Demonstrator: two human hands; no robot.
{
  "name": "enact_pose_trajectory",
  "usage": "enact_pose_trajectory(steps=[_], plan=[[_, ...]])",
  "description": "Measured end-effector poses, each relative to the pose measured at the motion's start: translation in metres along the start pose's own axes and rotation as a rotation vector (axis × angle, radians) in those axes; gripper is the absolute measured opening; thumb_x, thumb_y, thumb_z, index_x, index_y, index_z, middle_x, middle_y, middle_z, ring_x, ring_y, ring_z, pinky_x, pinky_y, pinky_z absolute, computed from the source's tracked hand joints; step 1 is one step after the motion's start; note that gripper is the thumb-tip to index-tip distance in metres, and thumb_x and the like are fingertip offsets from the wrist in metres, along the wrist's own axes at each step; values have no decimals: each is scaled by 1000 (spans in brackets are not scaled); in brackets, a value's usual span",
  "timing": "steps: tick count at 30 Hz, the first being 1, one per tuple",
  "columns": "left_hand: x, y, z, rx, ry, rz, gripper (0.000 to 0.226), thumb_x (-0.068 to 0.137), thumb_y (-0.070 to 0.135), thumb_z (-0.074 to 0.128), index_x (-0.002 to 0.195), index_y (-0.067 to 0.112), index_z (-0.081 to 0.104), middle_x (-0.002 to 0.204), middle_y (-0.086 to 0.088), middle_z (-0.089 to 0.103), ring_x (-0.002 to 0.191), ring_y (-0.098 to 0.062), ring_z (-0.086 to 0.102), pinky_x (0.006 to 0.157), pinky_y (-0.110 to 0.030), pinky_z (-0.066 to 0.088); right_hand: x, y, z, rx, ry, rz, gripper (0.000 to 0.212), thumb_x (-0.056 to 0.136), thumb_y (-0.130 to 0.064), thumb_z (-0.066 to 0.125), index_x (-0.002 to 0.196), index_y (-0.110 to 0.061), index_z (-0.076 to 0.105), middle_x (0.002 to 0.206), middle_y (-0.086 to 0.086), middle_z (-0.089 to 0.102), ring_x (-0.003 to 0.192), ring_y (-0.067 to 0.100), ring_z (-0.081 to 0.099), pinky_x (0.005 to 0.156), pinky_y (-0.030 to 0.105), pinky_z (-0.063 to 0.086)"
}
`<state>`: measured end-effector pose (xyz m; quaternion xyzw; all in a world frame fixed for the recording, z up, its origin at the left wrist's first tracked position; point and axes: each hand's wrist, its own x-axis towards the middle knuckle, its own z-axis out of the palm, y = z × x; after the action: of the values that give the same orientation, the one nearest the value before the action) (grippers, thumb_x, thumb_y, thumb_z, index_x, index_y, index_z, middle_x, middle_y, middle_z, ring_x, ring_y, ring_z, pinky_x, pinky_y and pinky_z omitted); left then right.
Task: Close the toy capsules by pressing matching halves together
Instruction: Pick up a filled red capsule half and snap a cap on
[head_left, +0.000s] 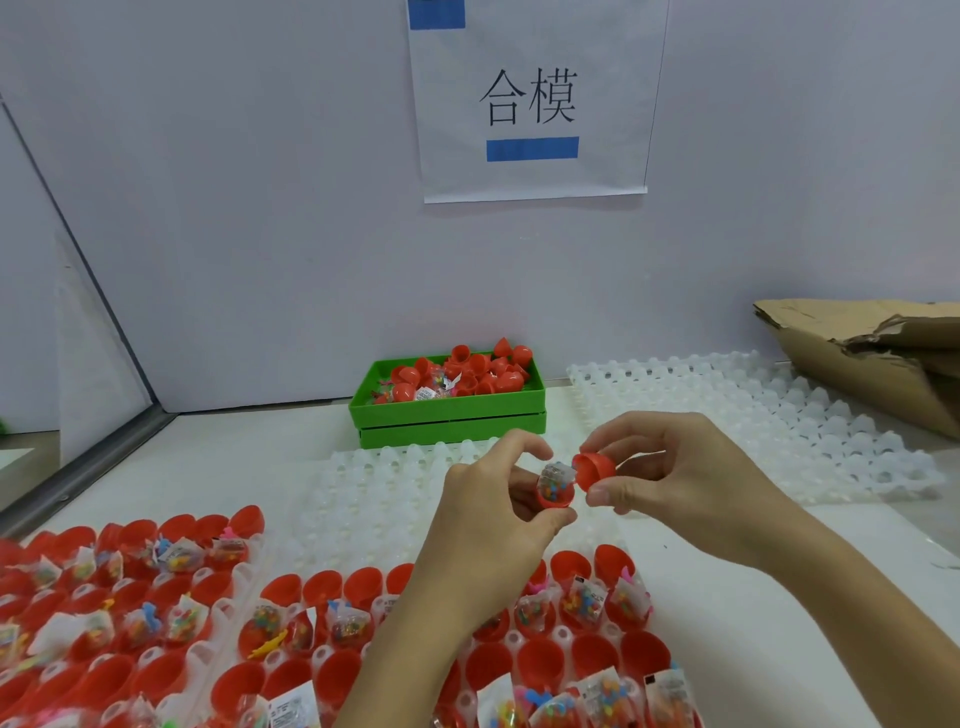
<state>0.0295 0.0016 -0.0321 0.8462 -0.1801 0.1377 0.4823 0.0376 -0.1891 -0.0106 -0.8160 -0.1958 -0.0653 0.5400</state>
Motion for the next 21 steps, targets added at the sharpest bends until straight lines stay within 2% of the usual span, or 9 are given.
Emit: enact_pose_trajectory(steps=[2, 7, 11, 14, 18, 21], plan=[[0, 1, 0, 19, 9, 24, 38, 77, 22, 84, 101, 36, 57, 80, 11, 73, 75, 1, 68, 70, -9, 53, 0, 0, 3, -53, 24, -39, 28, 66, -21, 88, 88, -28, 71, 77, -3, 75, 67, 15, 72, 60, 21, 56], [0, 2, 1, 13, 26, 100, 25, 80, 30, 81, 99, 31, 65, 79, 10, 72, 75, -3, 69, 72, -17, 57, -1, -7, 8, -118, 95, -121, 34, 57, -40, 82, 86, -27, 72, 74, -1, 73, 68, 19, 71, 68, 35, 60], [0, 1, 2, 37, 32, 100, 24, 81, 25, 81, 98, 30, 64, 78, 10, 72, 75, -4, 68, 73, -17, 57, -2, -8, 11, -138, 62, -170, 32, 62, -32, 87, 91, -27, 72, 77, -1, 72, 71, 19, 70, 71, 38, 60], [1, 1, 2, 47, 47, 85, 31, 78, 23, 83, 102, 28, 63, 81, 10, 72, 77, -3, 68, 75, -17, 56, -2, -5, 11, -173, 70, -177, 28, 73, -18, 84, 93, -33, 71, 79, -6, 72, 75, 16, 71, 75, 36, 60], [1, 3, 2, 43, 83, 81, 41, 77, 25, 83, 110, 33, 59, 86, 12, 72, 80, -2, 67, 79, -14, 55, -2, -8, 13, -164, 112, -203, 24, 70, -32, 77, 89, -43, 67, 80, -11, 72, 77, 12, 70, 76, 30, 59], [-1, 5, 1, -17, 80, 103, 27, 81, 29, 79, 102, 33, 63, 87, 15, 71, 85, -1, 67, 78, -15, 55, -2, -9, 12, -130, 130, -209, 22, 68, -37, 72, 89, -42, 67, 81, -13, 72, 77, 12, 71, 75, 26, 59]])
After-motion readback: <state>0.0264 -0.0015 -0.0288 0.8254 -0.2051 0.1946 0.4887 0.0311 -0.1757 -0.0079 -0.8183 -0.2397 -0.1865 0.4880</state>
